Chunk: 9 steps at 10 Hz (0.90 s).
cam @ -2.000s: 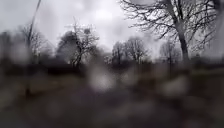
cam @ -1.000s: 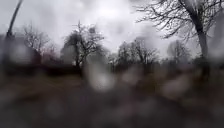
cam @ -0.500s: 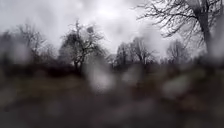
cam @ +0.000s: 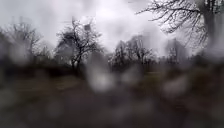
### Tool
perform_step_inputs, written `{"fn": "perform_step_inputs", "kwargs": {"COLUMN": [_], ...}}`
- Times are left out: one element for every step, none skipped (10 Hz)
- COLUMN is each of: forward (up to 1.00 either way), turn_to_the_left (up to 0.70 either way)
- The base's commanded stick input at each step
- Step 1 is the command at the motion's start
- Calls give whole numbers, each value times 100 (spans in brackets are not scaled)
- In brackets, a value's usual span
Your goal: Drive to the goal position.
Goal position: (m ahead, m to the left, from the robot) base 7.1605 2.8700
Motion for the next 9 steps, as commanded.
{"fn": "perform_step_inputs", "kwargs": {"forward": [100,100,100,100,100,100,100,100,100], "turn_to_the_left": [40,40,24,3,0,0,0,12,37]}}
